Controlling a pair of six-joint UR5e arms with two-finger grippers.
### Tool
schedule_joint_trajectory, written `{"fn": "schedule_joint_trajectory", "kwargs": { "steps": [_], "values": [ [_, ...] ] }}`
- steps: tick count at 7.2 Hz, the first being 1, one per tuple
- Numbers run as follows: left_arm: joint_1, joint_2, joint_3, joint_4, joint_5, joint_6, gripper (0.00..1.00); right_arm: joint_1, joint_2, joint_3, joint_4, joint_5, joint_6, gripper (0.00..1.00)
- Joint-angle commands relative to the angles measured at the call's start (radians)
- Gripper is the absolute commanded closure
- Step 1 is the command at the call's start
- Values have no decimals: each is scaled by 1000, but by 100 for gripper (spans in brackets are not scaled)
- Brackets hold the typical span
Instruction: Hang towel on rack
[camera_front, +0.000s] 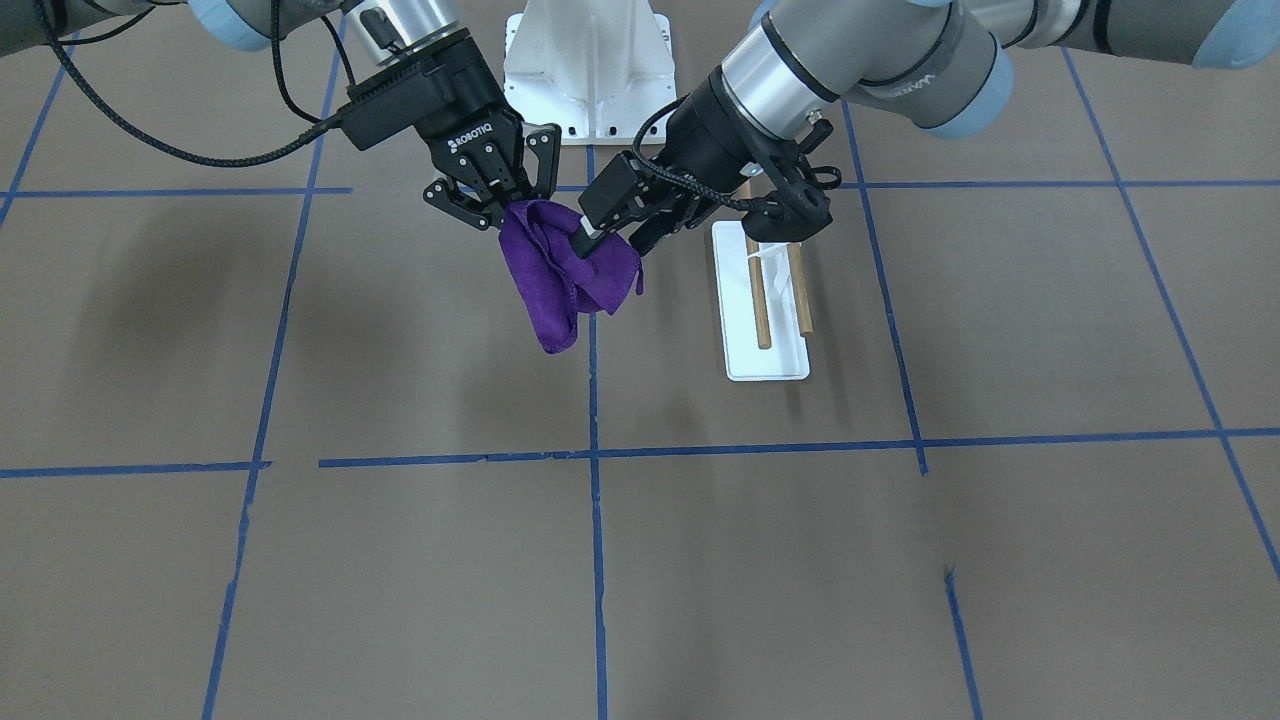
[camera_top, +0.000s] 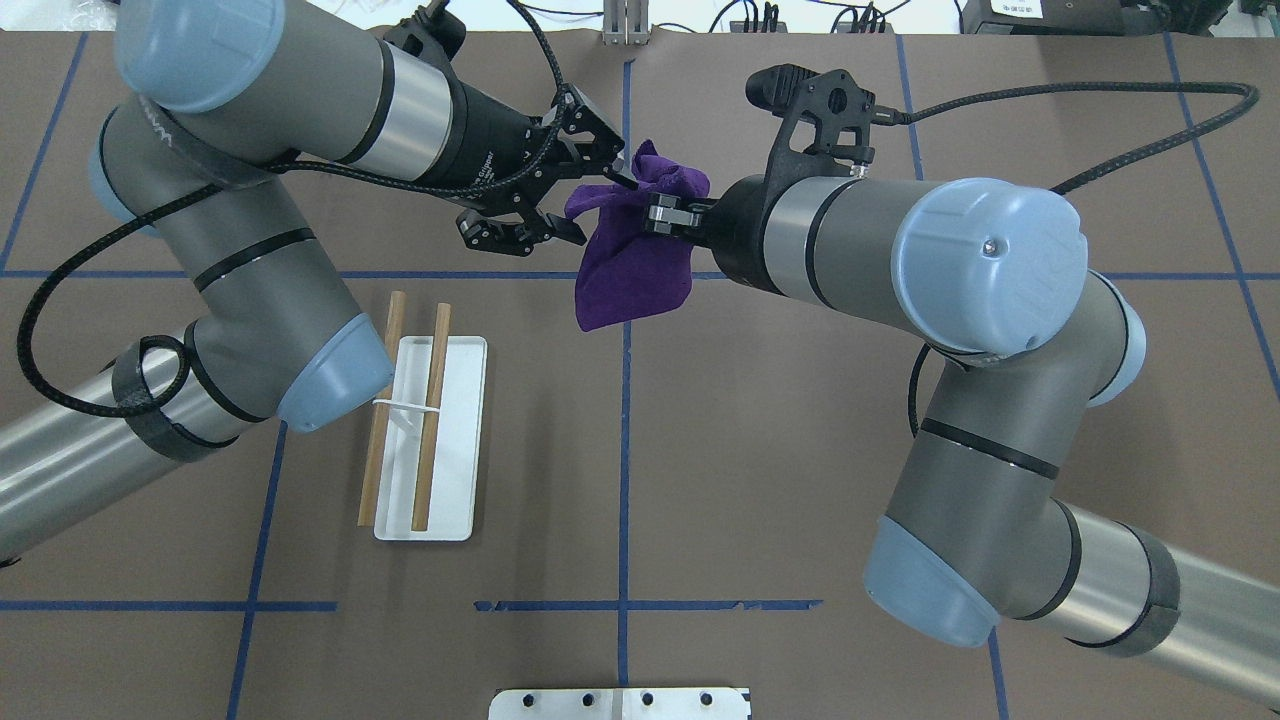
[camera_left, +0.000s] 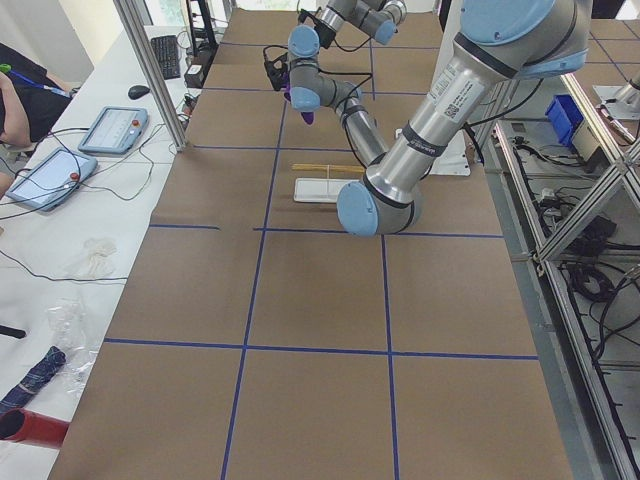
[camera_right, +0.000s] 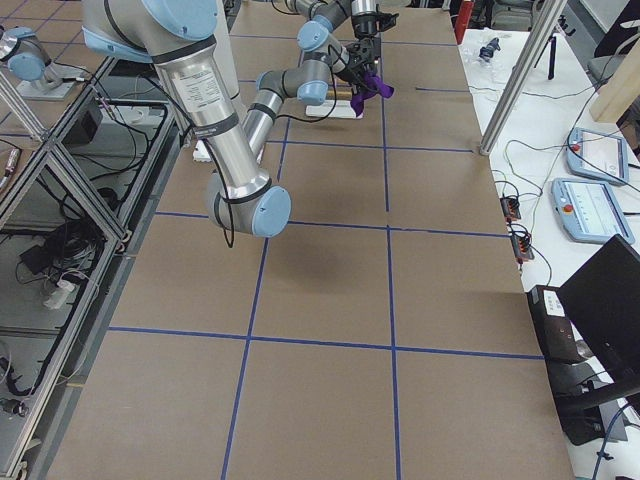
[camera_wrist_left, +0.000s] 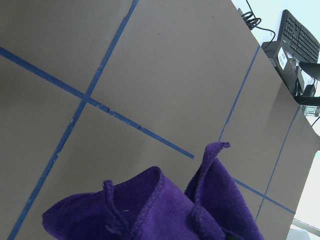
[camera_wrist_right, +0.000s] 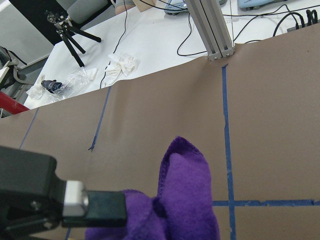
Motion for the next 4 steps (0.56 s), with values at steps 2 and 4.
{"fn": "schedule_joint_trajectory", "kwargs": {
  "steps": [2,4],
  "values": [
    [0,6,-10,-1,-6,3,100,1,0,-1,1,0,0,100],
    [-3,5,-13,1,-10,2,100,1,0,2,1,2,-2,100]
  ]
}}
